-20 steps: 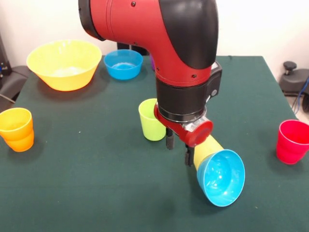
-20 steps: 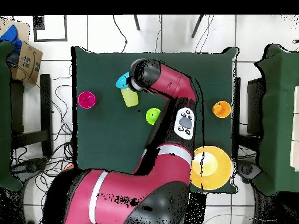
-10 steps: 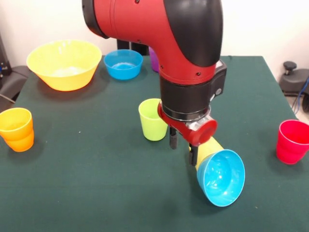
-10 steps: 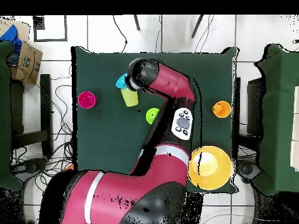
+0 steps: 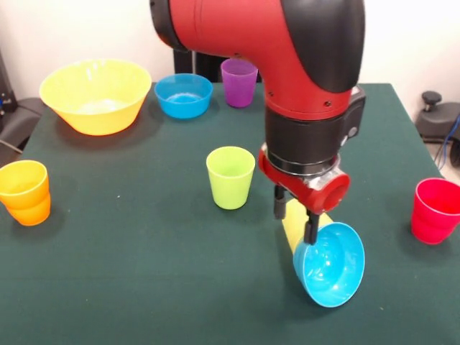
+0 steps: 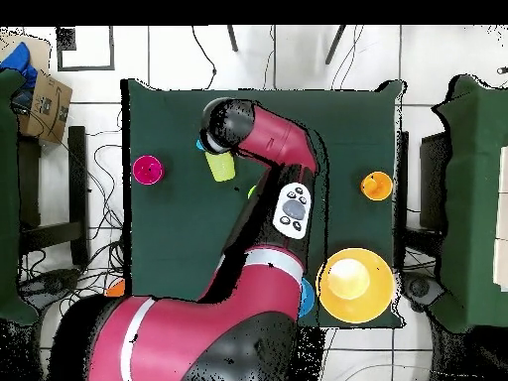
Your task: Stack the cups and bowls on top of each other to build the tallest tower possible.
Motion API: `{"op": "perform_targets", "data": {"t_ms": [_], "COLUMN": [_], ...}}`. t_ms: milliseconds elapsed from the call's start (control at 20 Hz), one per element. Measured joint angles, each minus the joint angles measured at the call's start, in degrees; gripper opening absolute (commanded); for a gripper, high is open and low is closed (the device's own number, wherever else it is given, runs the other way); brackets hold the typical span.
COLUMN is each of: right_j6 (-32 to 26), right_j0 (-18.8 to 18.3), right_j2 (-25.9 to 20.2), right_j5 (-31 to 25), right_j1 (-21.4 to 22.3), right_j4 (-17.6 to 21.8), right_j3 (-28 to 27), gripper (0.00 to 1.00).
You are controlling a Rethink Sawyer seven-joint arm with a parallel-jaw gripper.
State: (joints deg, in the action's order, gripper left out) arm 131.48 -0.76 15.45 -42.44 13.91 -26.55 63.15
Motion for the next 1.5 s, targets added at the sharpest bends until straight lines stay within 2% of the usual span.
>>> {"op": "perform_targets", "data": {"t_ms": [300,600,1500], "right_j6": [2.4,4.3,6.3], "right_j0": [1.5,1.9,3.2], "right_j2": [1.0,1.8,4.6], "right_j5": [0.0,0.0,0.0], "right_j1": [0.0,-0.7,-6.6], "right_j4": [-1.7,-1.8,-1.9], "right_j3": [-0.1,-1.5,-8.9], "gripper": [1.00,1.00,1.00]}}
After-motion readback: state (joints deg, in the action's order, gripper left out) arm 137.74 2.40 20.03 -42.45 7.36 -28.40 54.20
